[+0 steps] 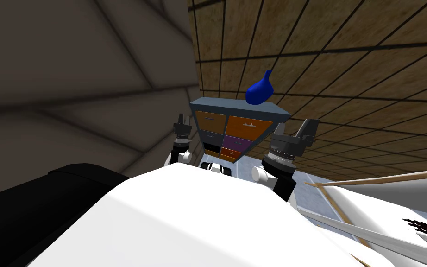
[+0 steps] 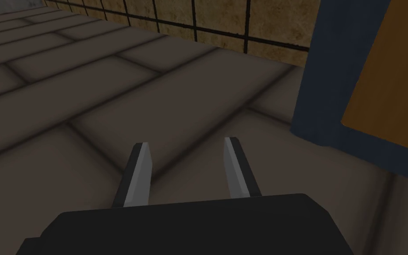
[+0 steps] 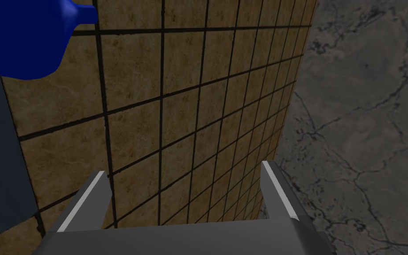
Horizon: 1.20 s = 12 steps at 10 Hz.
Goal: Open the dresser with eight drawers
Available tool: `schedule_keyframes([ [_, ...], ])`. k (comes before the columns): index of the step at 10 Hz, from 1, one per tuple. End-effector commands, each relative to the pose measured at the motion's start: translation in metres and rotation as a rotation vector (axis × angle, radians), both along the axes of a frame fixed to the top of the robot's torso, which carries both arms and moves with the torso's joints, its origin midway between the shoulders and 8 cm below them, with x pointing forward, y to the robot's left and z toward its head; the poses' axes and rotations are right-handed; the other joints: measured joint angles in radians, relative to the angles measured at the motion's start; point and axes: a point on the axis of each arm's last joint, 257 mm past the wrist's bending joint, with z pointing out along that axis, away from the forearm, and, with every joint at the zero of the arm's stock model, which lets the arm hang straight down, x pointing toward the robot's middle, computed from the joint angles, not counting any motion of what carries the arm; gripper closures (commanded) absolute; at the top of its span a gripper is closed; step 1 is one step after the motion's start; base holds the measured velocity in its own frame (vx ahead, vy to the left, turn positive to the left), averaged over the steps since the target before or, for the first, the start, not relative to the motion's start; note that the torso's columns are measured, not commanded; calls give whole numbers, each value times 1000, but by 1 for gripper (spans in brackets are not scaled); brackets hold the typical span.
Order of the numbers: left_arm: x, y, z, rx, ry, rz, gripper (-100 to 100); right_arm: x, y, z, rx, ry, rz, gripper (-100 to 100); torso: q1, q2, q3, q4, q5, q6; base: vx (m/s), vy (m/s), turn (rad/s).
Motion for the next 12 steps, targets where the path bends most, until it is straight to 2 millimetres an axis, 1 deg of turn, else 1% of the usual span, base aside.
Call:
schedule_keyframes([
  [1,5,-4,-11,36,24,-17,-100,0,0,0,0,0,0,0,0,74,-148,74,0,0,10,-6,-10],
  [2,8,-5,-17,49,38,-22,-100,0,0,0,0,1,0,0,0,107,-217,107,0,0,9,-12,-12],
  [3,12,-6,-24,59,52,-27,-100,0,0,0,0,1,0,0,0,117,-236,117,0,0,9,-14,-9],
  [12,43,-3,-97,84,194,-32,-100,0,0,0,0,1,0,0,0,121,-241,121,0,0,11,-14,-12],
])
